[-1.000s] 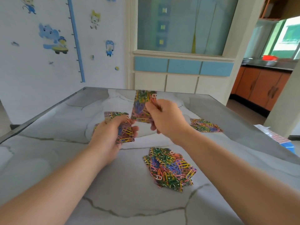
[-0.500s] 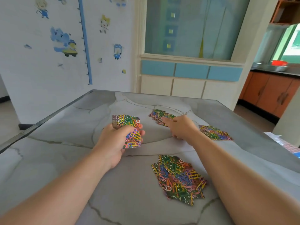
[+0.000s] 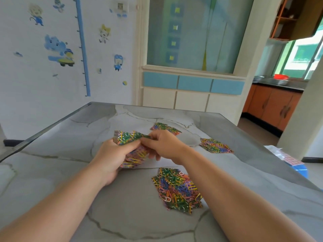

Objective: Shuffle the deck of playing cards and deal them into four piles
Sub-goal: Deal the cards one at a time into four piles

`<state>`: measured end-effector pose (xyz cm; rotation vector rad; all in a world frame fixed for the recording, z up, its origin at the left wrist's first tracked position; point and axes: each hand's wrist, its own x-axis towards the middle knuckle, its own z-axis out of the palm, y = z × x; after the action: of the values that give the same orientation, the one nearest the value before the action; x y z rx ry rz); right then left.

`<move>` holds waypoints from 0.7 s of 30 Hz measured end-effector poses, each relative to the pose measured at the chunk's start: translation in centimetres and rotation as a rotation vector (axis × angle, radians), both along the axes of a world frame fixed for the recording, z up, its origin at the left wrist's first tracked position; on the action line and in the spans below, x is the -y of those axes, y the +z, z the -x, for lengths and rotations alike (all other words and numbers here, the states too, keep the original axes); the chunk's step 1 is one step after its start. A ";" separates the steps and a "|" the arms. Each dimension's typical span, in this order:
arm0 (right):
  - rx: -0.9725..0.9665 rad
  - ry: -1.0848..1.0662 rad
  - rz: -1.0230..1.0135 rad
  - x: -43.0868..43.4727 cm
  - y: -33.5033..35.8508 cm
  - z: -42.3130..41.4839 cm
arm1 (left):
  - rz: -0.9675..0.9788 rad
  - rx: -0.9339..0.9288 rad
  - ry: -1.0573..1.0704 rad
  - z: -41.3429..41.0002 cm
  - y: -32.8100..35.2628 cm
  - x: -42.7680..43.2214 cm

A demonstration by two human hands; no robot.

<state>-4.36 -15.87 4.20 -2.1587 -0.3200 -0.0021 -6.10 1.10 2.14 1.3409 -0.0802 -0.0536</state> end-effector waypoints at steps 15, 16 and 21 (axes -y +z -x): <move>-0.242 -0.209 -0.087 -4.8 3.9 -4.7 | 0.005 -0.067 -0.234 4.9 0.3 -3.3; -0.216 -0.245 0.207 -4.3 2.9 -4.6 | 0.010 -0.067 -0.230 4.9 0.3 -3.3; 0.107 -0.249 0.242 -1.9 1.8 -1.8 | 0.044 -0.114 -0.164 4.4 0.3 -2.5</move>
<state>-2.58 -13.96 6.00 -2.4314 -0.1144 -0.2315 -10.51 3.62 2.46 1.2831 -0.0941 -0.2648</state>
